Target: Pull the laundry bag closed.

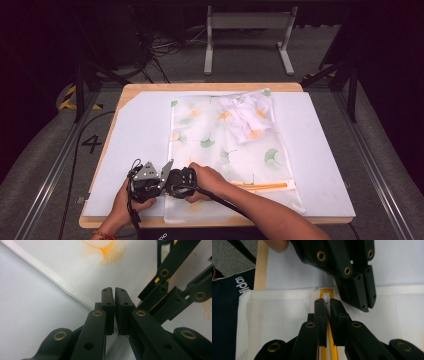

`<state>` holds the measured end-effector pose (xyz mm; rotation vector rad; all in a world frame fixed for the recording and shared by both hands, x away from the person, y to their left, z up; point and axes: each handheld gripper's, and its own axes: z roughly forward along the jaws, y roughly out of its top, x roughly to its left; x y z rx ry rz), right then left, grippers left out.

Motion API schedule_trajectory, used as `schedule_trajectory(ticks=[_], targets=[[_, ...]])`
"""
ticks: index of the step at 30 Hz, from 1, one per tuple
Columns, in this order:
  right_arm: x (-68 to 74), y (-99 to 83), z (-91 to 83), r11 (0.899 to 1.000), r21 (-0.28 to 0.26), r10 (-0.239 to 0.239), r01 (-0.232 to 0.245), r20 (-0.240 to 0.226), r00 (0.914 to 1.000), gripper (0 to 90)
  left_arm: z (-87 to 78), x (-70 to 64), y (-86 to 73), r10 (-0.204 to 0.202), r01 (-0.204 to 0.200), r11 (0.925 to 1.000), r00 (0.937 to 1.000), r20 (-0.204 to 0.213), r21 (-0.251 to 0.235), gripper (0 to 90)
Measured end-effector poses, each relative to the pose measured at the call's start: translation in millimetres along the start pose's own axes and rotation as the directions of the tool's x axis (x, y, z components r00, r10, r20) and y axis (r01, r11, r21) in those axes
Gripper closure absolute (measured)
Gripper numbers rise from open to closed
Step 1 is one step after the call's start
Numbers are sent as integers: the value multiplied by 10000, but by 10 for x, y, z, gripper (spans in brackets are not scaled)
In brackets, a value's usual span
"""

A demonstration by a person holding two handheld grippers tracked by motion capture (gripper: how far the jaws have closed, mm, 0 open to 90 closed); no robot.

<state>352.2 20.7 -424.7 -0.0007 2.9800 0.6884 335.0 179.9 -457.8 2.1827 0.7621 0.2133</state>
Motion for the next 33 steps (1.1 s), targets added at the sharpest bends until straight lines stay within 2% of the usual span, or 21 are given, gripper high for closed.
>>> schedule_trajectory(ticks=[2, 6, 8, 9, 10, 11, 15, 17, 18, 24, 33], targets=[[6, -13, 1, 9999, -111, 41, -40, 43, 10000, 847, -4, -20, -13, 99, -100, 9999, 9999, -106, -32, 900], [15, -16, -2, 9999, -73, 139, -139, 76, 9999, 848, -34, -40, -14, 431, -427, 9989, 9989, -206, 213, 900], [4, -20, -1, 9999, -128, 84, -83, 78, 9999, 849, -70, -51, -16, 436, -427, 9984, 9987, -259, 360, 900], [8, -20, -2, 9999, -112, 123, -122, 80, 9999, 850, -93, -57, -35, 484, -479, 9984, 9987, -153, 298, 900], [8, -19, -3, 9999, -97, 84, -84, 59, 9999, 851, -104, -57, -56, 243, -244, 9995, 9997, 64, 176, 900], [5, -18, 0, 9999, -115, 44, -43, 71, 10000, 851, -110, -57, -70, 186, -190, 9997, 9997, 173, 184, 900], [5, -4, -1, 10000, 5, -71, 70, 41, 10000, 853, -97, -78, -62, 515, -513, 9983, 9987, -42, 270, 900], [7, -1, -2, 9999, 43, -102, 101, 49, 9999, 854, -98, -75, -63, 503, -502, 9983, 9987, -9, 280, 900], [0, -5, -9, 9999, 98, -114, 114, -31, 9999, 900, -102, -65, -73, 512, -511, 9984, 9987, -4, 242, 900], [-14, -32, -28, 10000, 32, 71, -71, -26, 10000, 900, -105, -45, -84, 586, -587, 9981, 9983, 12, 189, 900], [-7, -24, -34, 9999, 94, -92, 92, -58, 9999, 900, -115, -22, -95, 661, -661, 9977, 9978, -29, 117, 900]])
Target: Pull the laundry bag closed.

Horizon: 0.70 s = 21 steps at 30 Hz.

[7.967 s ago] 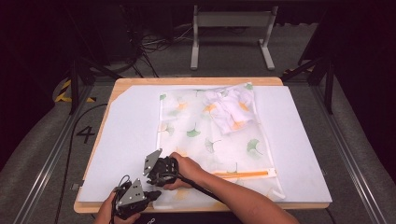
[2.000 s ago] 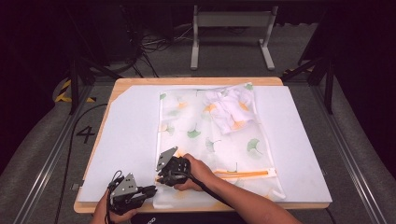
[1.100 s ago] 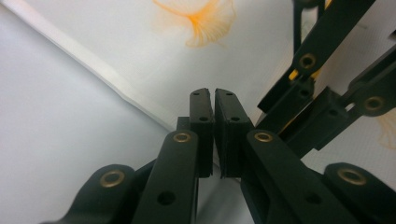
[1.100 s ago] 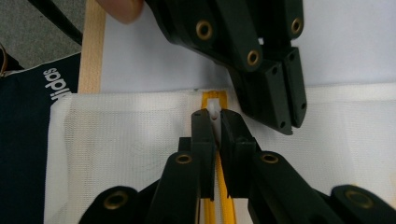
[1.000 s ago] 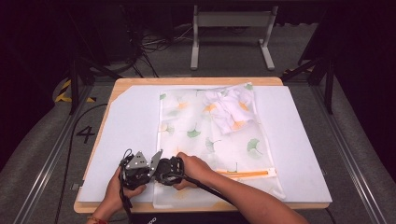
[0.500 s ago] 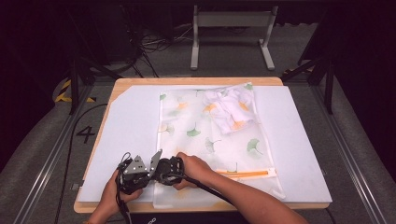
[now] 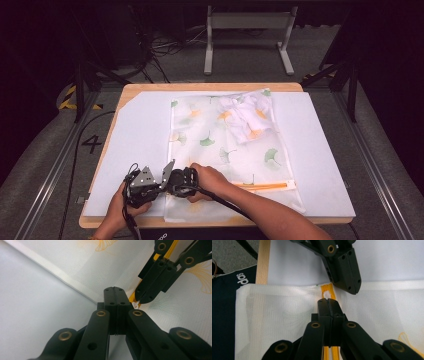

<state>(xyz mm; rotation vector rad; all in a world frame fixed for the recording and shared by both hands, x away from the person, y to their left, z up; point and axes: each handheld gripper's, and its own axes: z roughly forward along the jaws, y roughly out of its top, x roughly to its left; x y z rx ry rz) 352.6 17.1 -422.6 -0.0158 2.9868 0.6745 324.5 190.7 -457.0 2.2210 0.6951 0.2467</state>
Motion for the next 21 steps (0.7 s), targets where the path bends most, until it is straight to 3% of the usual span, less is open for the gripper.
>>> schedule_trajectory(ticks=[2, 4, 8, 13, 18, 20, 21], targets=[[-3, -7, -12, 10000, -43, 21, -21, -11, 10000, 900, -13, 26, -13, 31, -26, 9998, 9997, -235, 176, 900], [-5, -13, -25, 10000, -20, -1, 1, -110, 9999, 900, -15, 60, -45, -216, 216, 9998, 9998, 6, -57, 900], [1, -22, -12, 10000, 49, 23, -23, -20, 10000, 900, -15, 33, -27, -66, 66, 10000, 9998, -165, 7, 900], [-4, -23, -9, 10000, -3, 59, -59, -74, 10000, 900, -85, -28, -29, 25, 21, 9968, 9983, 580, -794, 900], [-6, -21, -9, 10000, -27, 71, -71, -64, 10000, 900, -36, -66, -30, 30, 19, 9980, 9969, 784, -626, 900], [9, -21, -8, 10000, -21, 38, -38, -1, 10000, 900, -18, -41, -34, -90, 112, 9991, 9985, 545, -416, 900], [10, -21, -7, 10000, -21, 47, -47, 31, 10000, 900, -13, -42, -41, -158, 184, 9990, 9979, 621, -403, 900]])
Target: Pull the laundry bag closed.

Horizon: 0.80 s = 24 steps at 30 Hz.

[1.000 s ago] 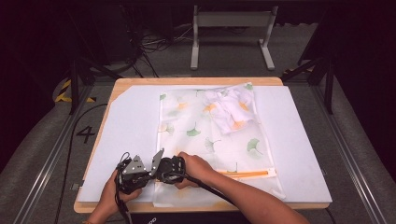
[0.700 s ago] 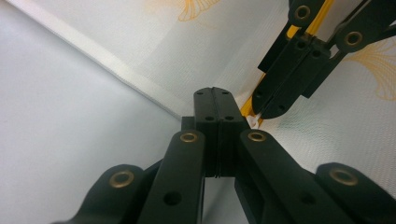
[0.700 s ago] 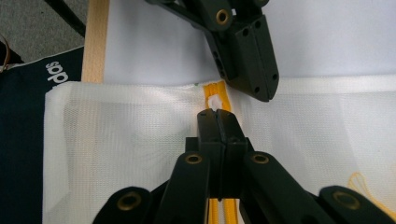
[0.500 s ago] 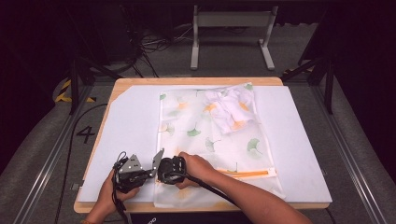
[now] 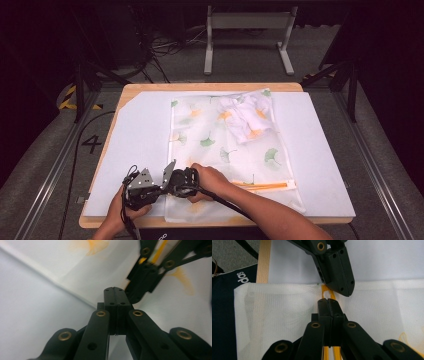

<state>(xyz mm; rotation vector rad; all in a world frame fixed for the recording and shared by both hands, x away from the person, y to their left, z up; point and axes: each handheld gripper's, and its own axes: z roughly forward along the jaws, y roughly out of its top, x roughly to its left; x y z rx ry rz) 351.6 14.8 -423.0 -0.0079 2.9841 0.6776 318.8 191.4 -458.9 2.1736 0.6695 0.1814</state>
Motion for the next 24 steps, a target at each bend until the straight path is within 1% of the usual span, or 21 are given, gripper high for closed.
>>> schedule_trajectory(ticks=[1, 2, 3, 4, 7, 9, 12, 15, 20, 24], targets=[[0, 0, 0, 10000, 0, 0, 0, 0, 10000, 900, 0, 0, 0, 0, 0, 10000, 10000, 0, 0, 900], [-2, -2, -2, 10000, 21, -36, 36, -33, 10000, 900, 10, -1, 12, 75, -75, 9999, 10000, -58, 121, 900], [-5, -11, -2, 10000, -40, -1, 1, -54, 10000, 900, 28, -3, 20, 181, -177, 9997, 9996, -208, 176, 900], [-6, -14, -3, 10000, -43, 27, -27, -57, 10000, 900, 34, -4, 24, 168, -163, 9996, 9996, -206, 251, 900], [-2, -20, -5, 10000, -51, 23, -23, 30, 10000, 900, 36, 9, 23, 118, -114, 9997, 9998, -171, 224, 900], [-1, -27, -8, 10000, -100, 0, 1, 62, 10000, 900, 39, 4, 28, 175, -170, 9996, 9996, -218, 242, 900], [1, -41, -17, 9999, -138, 40, -39, 68, 10000, 900, 37, 25, 28, 144, -141, 9995, 9998, -103, 277, 900], [-4, -57, -35, 9999, -141, 43, -42, 83, 10000, 900, 37, 28, 28, 196, -193, 9994, 9998, -99, 272, 900], [-17, -73, -36, 9999, -129, 103, -103, -22, 9999, 900, 36, 19, 26, 223, -219, 9994, 9996, -158, 252, 900], [-17, -38, -16, 10000, 5, 78, -77, -128, 9999, 895, 34, 21, 24, 248, -244, 9994, 9996, -157, 241, 900]])
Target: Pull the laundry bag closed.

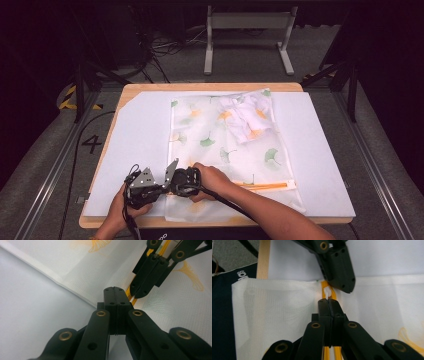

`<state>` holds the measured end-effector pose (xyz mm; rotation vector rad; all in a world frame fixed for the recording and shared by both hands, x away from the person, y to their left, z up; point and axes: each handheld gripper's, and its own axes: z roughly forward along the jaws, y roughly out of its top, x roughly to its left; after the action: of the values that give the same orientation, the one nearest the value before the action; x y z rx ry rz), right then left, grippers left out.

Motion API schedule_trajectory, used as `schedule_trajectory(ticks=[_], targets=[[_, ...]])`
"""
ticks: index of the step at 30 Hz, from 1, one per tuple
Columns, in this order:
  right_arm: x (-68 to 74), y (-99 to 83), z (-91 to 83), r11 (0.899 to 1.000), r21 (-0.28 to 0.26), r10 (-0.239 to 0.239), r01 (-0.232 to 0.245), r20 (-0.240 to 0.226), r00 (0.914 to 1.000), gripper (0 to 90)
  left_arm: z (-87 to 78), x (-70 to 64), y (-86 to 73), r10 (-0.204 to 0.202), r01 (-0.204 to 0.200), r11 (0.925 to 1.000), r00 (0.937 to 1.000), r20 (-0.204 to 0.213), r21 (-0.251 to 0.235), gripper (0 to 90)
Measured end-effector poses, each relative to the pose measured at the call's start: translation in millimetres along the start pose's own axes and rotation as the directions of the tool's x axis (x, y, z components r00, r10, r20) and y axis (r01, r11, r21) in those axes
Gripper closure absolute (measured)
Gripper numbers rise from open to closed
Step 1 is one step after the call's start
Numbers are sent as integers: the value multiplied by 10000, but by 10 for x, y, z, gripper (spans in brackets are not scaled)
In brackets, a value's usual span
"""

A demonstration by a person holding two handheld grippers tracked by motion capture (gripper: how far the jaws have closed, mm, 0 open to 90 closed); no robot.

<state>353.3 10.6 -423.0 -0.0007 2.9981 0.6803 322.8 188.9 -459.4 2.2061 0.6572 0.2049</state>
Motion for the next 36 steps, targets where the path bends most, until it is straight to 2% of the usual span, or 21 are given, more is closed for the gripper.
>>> schedule_trajectory(ticks=[2, 4, 6, 7, 9, 10, 12, 14, 15, 16, 18, 20, 23, 25, 28, 36], targets=[[-8, 20, -3, 10000, 88, 17, -16, -29, 10000, 888, 1, -3, -2, -57, 57, 10000, 10000, 0, -17, 900], [-21, 55, 18, 9992, 382, 125, -115, -255, 9996, 832, -2, -1, -2, -13, 13, 10000, 10000, -3, 12, 900], [-24, 66, 17, 9990, 401, 199, -188, -271, 9994, 824, -2, -1, -3, -50, 50, 10000, 10000, 8, 0, 900], [-31, 81, 19, 9984, 535, 213, -190, -425, 9989, 819, -3, -1, -3, -30, 30, 10000, 10000, 12, 24, 900], [-55, 119, 33, 9973, 649, 371, -336, -535, 9979, 801, 6, -12, -4, -278, 279, 9995, 9996, 45, -143, 900], [-60, 133, 42, 9961, 768, 488, -438, -643, 9967, 804, 4, -7, -4, -183, 184, 9998, 9998, 48, -113, 900], [-93, 155, 48, 9936, 930, 711, -636, -803, 9942, 788, 12, -18, -6, -288, 288, 9994, 9996, 23, -196, 900], [-93, 172, 51, 9928, 1038, 663, -595, -638, 9958, 765, 7, -8, -7, -254, 255, 9995, 9997, 73, -158, 900], [-69, 182, 54, 9915, 1051, 813, -765, -425, 9958, 761, 4, -3, -6, -193, 194, 9998, 9998, 84, -100, 900], [-63, 186, 54, 9917, 1092, 719, -673, -389, 9966, 761, 0, 2, -5, -92, 93, 10000, 9999, 82, -31, 900], [-64, 198, 63, 9917, 1154, 628, -572, -460, 9970, 824, 0, 10, -7, -165, 166, 9999, 9998, 139, -47, 900], [-66, 203, 67, 9905, 1163, 800, -728, -583, 9951, 838, -1, 11, -8, -168, 169, 9998, 9998, 144, -46, 900], [-69, 201, 67, 9914, 1153, 686, -616, -586, 9959, 842, -4, 12, -7, -119, 119, 9999, 9998, 147, -13, 900], [-35, 190, 66, 9950, 970, 264, -229, -352, 9990, 843, 2, 8, -10, -312, 314, 9994, 9994, 129, -146, 900], [-28, 139, 58, 9978, 580, 346, -325, -353, 9988, 845, 0, 25, -10, -360, 363, 9993, 9991, 211, -130, 900], [-9, 85, 46, 9997, 193, 178, -175, -191, 9997, 846, -3, 33, -10, -370, 373, 9992, 9990, 261, -118, 900]])
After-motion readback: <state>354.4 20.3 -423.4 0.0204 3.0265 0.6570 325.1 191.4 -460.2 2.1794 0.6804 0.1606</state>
